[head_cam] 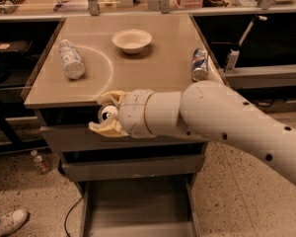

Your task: Pick coke can from bottom drawer and place on counter

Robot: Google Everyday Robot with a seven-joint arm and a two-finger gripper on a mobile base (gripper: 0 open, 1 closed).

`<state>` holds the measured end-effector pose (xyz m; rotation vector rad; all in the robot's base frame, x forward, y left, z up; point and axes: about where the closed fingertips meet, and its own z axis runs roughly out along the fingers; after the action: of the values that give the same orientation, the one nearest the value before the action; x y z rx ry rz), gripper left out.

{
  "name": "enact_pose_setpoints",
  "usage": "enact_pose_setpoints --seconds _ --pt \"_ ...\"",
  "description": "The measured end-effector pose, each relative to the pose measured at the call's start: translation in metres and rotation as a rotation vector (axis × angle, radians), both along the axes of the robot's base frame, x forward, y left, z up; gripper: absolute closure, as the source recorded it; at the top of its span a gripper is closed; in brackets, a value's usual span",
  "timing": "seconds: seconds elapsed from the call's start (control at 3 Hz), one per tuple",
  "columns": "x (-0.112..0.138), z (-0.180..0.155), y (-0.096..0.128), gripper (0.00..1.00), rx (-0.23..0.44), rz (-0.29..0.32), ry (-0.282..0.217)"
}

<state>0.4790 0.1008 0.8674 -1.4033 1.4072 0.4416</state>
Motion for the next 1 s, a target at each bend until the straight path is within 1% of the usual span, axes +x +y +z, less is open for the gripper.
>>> enact_pose_setpoints --seconds 0.33,0.67,1.0 --pt "0.019 0.037 -0.011 1.0 0.009 -0.017 -0.043" --pt "0.043 0.061 -0.022 1.0 0.028 -0.033 -0.058" --pt "0.074 0.083 -0.032 1.0 0.05 -0.049 -0.053"
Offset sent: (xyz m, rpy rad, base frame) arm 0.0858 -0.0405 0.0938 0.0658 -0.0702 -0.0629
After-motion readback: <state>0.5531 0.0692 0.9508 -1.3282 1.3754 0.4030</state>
